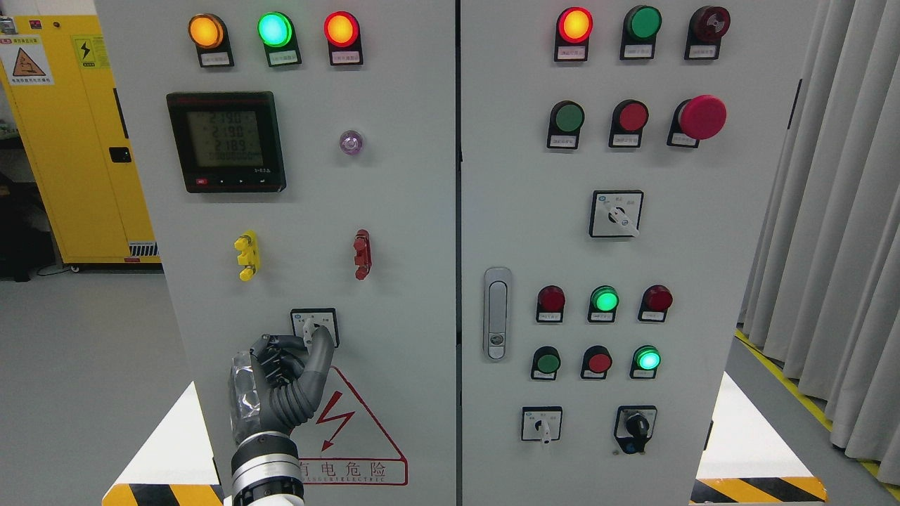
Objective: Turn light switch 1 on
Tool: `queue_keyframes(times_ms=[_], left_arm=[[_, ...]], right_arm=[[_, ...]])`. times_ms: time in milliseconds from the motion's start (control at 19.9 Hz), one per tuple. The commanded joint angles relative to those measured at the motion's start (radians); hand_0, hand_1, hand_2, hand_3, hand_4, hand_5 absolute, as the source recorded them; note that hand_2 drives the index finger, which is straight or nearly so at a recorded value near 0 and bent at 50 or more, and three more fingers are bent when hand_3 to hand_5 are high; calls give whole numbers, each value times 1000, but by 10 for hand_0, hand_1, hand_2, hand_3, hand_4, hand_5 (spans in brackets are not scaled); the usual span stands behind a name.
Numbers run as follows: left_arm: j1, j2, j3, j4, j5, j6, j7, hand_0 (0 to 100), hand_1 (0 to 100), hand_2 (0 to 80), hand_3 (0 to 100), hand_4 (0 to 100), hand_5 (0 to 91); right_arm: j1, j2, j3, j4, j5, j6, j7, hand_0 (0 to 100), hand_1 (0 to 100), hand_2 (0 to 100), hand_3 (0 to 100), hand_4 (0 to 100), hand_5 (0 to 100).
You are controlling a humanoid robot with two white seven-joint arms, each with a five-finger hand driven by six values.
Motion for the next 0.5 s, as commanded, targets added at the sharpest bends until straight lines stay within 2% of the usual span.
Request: queue_keyframes(times_ms=[0, 451], left_arm=[[-1, 0, 0, 6, 0, -1, -2, 406, 618, 626, 948, 980, 906], [-3, 0, 0, 9, 1, -1, -2, 494, 599, 628, 950, 980, 906]], right_arm=[[0, 0, 0, 0, -29, 1, -1, 0, 500, 40, 0, 0, 0], [0, 0, 0, 0, -29, 1, 1, 0, 500, 40, 0, 0, 0]])
